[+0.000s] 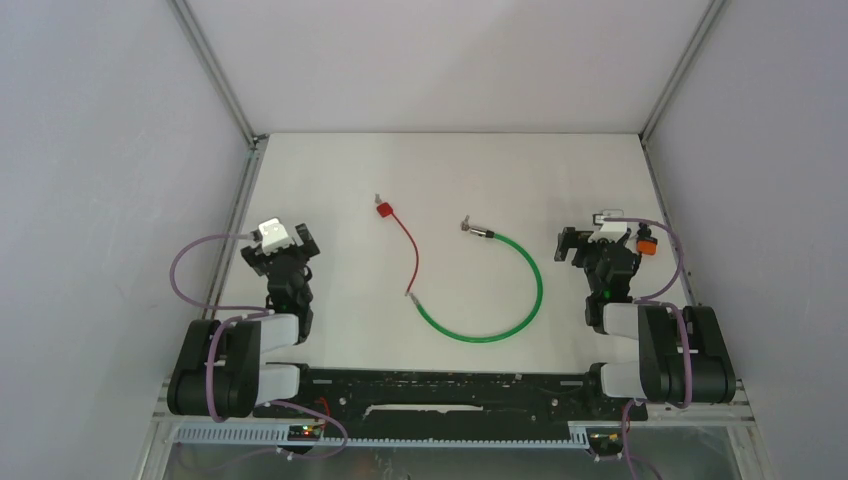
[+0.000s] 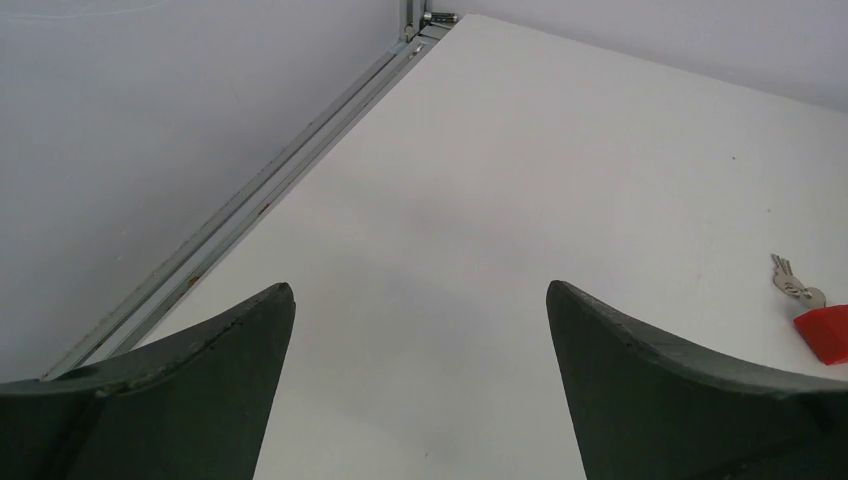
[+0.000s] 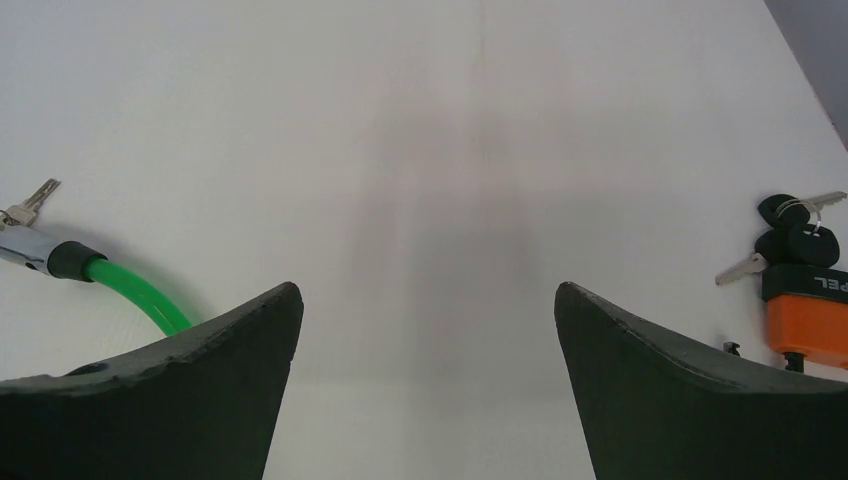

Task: Lock with the key
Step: Adjust the lock at the center of the board.

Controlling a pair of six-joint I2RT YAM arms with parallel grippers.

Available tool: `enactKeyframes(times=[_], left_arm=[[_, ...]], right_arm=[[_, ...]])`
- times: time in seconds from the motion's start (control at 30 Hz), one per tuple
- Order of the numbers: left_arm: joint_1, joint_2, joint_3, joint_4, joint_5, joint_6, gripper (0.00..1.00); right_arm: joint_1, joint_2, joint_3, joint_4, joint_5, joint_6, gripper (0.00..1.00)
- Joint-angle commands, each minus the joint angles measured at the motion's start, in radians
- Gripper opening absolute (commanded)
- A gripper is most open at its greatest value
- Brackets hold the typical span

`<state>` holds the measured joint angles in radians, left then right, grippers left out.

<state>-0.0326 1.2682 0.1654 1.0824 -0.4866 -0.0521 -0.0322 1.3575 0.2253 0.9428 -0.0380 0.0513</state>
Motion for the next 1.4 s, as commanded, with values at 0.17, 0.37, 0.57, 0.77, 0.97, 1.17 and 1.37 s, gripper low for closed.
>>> enactKeyframes(times=[0.17,0.37,0.57,0.77,0.97,1.17,1.37], left_arm=[[0.001,-0.003,0.009,0.026,-0.009,0.007,1.0],[0.003,-0.003,0.008,0.025,-0.004,0.006,1.0],[-0.011,-0.024,0.012,0.024,-0.02,0.027,1.0],[-0.147,-0.273,0.197,-0.479,-0.282,-0.017,1.0],[-0.176,-0.349,0.339,-0.788,-0.162,-0.31,1.0],[-0.196,-0.097,0.433,-0.775,0.176,-0.477,1.0],[-0.371,-0.013,0.481,-0.734,0.032,-0.383,1.0]], right_arm=[[-0.005,0.002,0.032,0.017,-0.004,-0.002,0.99],[0.006,-0.005,0.026,0.026,-0.02,-0.025,1.0],[0.076,-0.141,0.188,-0.359,-0.075,-0.104,1.0],[0.154,-0.206,0.362,-0.577,0.01,0.096,0.99],[0.149,-0.154,0.548,-0.801,0.072,0.25,1.0],[-0.019,-0.018,0.56,-0.603,-0.379,0.494,0.99],[0.021,0.202,0.671,-0.585,-0.405,0.493,0.99]])
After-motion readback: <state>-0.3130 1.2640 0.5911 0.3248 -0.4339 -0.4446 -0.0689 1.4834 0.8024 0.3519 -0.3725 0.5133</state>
